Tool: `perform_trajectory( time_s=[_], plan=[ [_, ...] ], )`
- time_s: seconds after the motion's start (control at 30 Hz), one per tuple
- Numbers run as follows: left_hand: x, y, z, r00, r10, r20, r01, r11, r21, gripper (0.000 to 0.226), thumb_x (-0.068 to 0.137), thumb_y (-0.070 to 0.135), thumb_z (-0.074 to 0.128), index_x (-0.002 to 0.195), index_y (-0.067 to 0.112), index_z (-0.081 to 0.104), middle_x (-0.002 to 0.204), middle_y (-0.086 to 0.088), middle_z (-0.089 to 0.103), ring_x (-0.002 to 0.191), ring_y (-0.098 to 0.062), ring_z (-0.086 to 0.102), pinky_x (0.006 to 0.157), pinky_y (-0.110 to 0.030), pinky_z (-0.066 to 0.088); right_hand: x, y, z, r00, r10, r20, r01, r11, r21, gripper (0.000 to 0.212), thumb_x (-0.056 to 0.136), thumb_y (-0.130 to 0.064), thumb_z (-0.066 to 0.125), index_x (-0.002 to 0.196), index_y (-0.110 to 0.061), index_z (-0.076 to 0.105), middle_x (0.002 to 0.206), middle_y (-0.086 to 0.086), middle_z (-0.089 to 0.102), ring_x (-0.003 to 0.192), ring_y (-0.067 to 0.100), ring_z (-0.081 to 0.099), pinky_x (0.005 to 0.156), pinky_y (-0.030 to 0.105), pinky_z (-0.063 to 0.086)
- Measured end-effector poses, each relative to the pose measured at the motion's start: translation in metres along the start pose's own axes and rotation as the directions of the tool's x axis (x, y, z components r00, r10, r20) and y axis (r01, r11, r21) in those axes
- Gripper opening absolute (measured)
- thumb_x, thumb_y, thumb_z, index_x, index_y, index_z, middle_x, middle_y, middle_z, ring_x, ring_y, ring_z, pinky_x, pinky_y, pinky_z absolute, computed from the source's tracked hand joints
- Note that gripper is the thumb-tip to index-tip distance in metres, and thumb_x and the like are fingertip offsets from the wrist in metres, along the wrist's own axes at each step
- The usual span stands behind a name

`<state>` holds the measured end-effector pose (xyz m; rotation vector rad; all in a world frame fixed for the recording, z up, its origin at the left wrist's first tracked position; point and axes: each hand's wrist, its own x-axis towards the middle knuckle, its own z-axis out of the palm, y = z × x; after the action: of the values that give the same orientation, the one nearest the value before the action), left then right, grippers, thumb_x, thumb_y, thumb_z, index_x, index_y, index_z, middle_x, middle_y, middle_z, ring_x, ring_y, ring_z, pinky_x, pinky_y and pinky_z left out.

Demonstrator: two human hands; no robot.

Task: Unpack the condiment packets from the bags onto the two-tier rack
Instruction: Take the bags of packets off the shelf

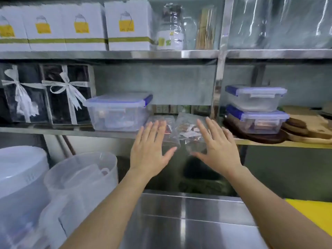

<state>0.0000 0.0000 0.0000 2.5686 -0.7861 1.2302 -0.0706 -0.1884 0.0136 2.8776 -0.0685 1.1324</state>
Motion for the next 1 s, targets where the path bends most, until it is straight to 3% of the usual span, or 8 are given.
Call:
perform_trajectory(
  time_s=[0.1, 0.17, 0.3, 0.37, 0.47, 0.73, 0.87, 1.0],
  plan=[
    [0.001, -0.002, 0.03, 0.987, 0.0, 0.161, -0.015, 0.996, 0.093, 0.094, 0.081, 0.069, 0.036, 0.147, 0.016, -0.004, 0.156, -0.008, 0.016, 0.145, -0.023, 0.009, 0.118, -0.04, -0.003, 0.006, 0.008, 0.033, 0.985, -0.077, 0.156, 0.095, 0.989, -0.113, 0.099, 0.076, -0.044, 0.068, 0.146, -0.029, -0.001, 0.157, 0.008, 0.012, 0.145, 0.025, 0.009, 0.114, 0.04, 0.005],
    [0.003, -0.003, 0.044, 0.986, 0.002, 0.168, -0.027, 0.988, 0.152, 0.1, 0.078, 0.069, 0.045, 0.146, 0.014, -0.005, 0.155, -0.01, 0.02, 0.144, -0.025, 0.011, 0.116, -0.043, -0.002, 0.01, 0.013, 0.05, 0.983, -0.08, 0.163, 0.116, 0.967, -0.226, 0.103, 0.07, -0.032, 0.076, 0.146, -0.026, 0.007, 0.153, 0.011, 0.027, 0.142, 0.028, 0.022, 0.113, 0.044, 0.02],
    [0.009, -0.005, 0.06, 0.997, -0.051, 0.058, 0.036, 0.972, 0.234, 0.095, 0.063, 0.049, 0.075, 0.138, 0.009, 0.034, 0.118, -0.013, 0.064, 0.116, -0.028, 0.057, 0.109, -0.045, 0.03, 0.02, 0.021, 0.067, 0.995, -0.103, 0.015, 0.102, 0.944, -0.312, 0.083, 0.054, -0.016, 0.084, 0.129, -0.017, 0.047, 0.122, 0.01, 0.062, 0.114, 0.028, 0.056, 0.091, 0.042, 0.047],
    [0.013, -0.01, 0.066, 1.0, -0.009, 0.006, 0.008, 0.974, 0.227, 0.062, 0.056, 0.025, 0.085, 0.111, 0.011, 0.062, 0.091, -0.009, 0.073, 0.089, -0.026, 0.068, 0.096, -0.043, 0.045, 0.025, 0.024, 0.07, 0.987, -0.153, -0.038, 0.131, 0.928, -0.349, 0.063, 0.052, -0.016, 0.085, 0.11, -0.016, 0.062, 0.105, 0.006, 0.069, 0.099, 0.026, 0.062, 0.082, 0.037, 0.049],
    [0.016, -0.015, 0.066, 0.997, 0.072, -0.036, -0.064, 0.982, 0.176, 0.028, 0.05, 0.01, 0.086, 0.073, 0.011, 0.071, 0.07, -0.007, 0.073, 0.066, -0.024, 0.069, 0.083, -0.04, 0.052, 0.027, 0.03, 0.074, 0.972, -0.214, -0.094, 0.164, 0.911, -0.379, 0.03, 0.059, -0.013, 0.082, 0.087, -0.016, 0.071, 0.083, 0.001, 0.072, 0.078, 0.022, 0.063, 0.076, 0.034, 0.044],
    [0.023, -0.021, 0.023, 0.972, 0.234, -0.028, -0.226, 0.96, 0.166, 0.017, 0.051, 0.003, 0.081, 0.06, 0.011, 0.069, 0.055, -0.004, 0.068, 0.052, -0.021, 0.065, 0.069, -0.031, 0.054, 0.017, 0.022, 0.039, 0.908, -0.241, -0.343, 0.162, 0.956, -0.245, 0.018, 0.063, 0.008, 0.061, 0.064, -0.01, 0.065, 0.059, 0.002, 0.063, 0.058, 0.022, 0.057, 0.073, 0.03, 0.029],
    [0.025, -0.026, -0.005, 0.936, 0.31, 0.168, -0.335, 0.93, 0.149, 0.018, 0.054, 0.016, 0.085, 0.064, 0.021, 0.07, 0.061, 0.004, 0.07, 0.058, -0.014, 0.066, 0.063, -0.026, 0.053, 0.002, 0.009, -0.003, 0.925, -0.188, -0.331, 0.142, 0.977, -0.157, 0.02, 0.059, 0.01, 0.059, 0.063, -0.009, 0.062, 0.061, 0.003, 0.064, 0.06, 0.023, 0.058, 0.074, 0.03, 0.029],
    [0.022, -0.019, -0.058, 0.938, 0.314, 0.146, -0.325, 0.944, 0.057, 0.024, 0.05, 0.015, 0.087, 0.067, 0.024, 0.073, 0.062, 0.006, 0.071, 0.057, -0.011, 0.067, 0.059, -0.024, 0.052, -0.015, -0.003, -0.047, 0.937, -0.18, -0.301, 0.14, 0.979, -0.149, 0.021, 0.052, 0.01, 0.056, 0.06, -0.009, 0.058, 0.058, 0.004, 0.062, 0.058, 0.024, 0.057, 0.072, 0.03, 0.028]
  ],
)
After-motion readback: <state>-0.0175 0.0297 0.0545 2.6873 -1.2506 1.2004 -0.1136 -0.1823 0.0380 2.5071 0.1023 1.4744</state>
